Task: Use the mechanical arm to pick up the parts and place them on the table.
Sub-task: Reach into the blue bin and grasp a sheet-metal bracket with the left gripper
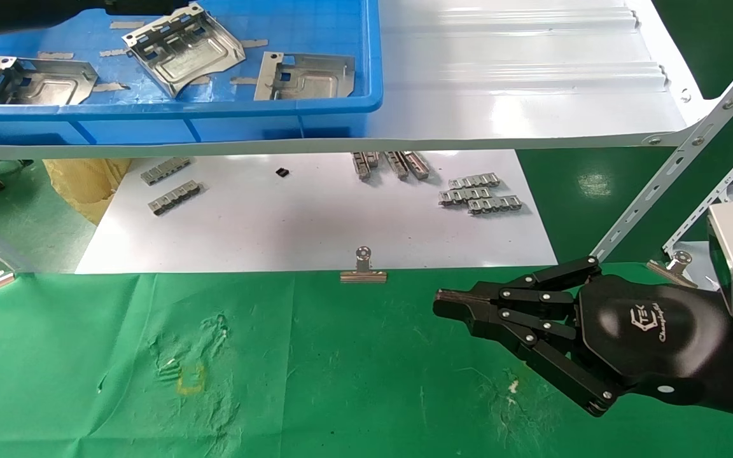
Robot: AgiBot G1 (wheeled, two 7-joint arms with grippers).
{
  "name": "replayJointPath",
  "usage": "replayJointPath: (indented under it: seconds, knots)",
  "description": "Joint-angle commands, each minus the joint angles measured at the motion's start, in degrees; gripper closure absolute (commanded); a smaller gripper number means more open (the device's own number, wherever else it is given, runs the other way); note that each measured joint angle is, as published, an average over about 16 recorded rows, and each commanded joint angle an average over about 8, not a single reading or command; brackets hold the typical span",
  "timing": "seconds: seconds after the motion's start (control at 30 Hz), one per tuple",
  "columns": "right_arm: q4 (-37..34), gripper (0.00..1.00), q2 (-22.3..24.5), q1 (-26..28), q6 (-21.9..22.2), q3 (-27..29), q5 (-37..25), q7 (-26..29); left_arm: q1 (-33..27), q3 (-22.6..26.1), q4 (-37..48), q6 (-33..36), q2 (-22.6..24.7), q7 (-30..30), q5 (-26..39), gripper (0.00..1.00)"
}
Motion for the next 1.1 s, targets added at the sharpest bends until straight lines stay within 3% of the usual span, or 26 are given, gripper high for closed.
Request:
replayJointPath:
  seconds: [0.03, 0.23, 0.27, 1.1]
  knots:
    - [0.00, 0.80, 0.00, 0.00, 0.00, 0.00, 0.00, 0.00, -1.79, 0.60, 3.67, -2.84, 1.17, 1.24, 1.60, 1.00]
    - [0.00, 0.06, 0.00, 0.00, 0.00, 0.00, 0.00, 0.00, -4.45, 2.52, 9.66, -5.95, 3.39, 2.46, 4.77, 1.00]
    - [0.00, 0.00, 0.00, 0.00, 0.00, 0.00, 0.00, 0.00, -4.80, 2.81, 10.47, -6.26, 3.68, 2.50, 5.21, 1.00]
    - [0.00, 0.00, 0.00, 0.00, 0.00, 0.00, 0.00, 0.00, -7.58, 4.85, 17.00, -3.75, 4.88, 2.45, 8.18, 1.00]
